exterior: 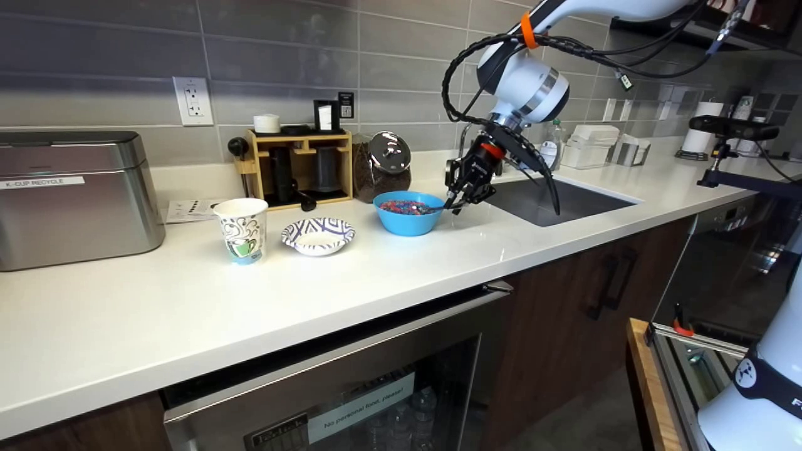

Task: Scoop up some cereal in the blue bowl and put it into the white one

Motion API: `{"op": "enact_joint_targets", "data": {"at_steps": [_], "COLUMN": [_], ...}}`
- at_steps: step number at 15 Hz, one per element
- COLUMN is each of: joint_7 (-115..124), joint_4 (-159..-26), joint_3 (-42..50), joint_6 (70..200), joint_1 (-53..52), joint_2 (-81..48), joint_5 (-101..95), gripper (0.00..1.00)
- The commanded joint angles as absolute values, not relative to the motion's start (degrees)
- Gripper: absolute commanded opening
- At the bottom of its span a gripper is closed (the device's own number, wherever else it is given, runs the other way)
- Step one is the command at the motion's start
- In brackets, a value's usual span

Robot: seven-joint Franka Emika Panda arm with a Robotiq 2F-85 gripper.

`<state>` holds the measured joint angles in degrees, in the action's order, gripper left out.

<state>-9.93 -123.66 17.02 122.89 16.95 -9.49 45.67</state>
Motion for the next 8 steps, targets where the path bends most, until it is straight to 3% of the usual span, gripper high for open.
{"op": "enact_joint_targets", "data": {"at_steps": [1, 2, 8], "joint_7": [-10.6, -10.8, -11.4], "joint_4": [-122.9, -122.9, -121.9], "joint_3": [16.6, 16.6, 16.7], "joint_6": [121.3, 121.2, 118.4], "joint_1": [18.2, 18.3, 18.5], "joint_2": [-9.5, -9.4, -9.3], "joint_5": [45.9, 46.0, 46.4], "gripper": [0.05, 0.00, 0.02]}}
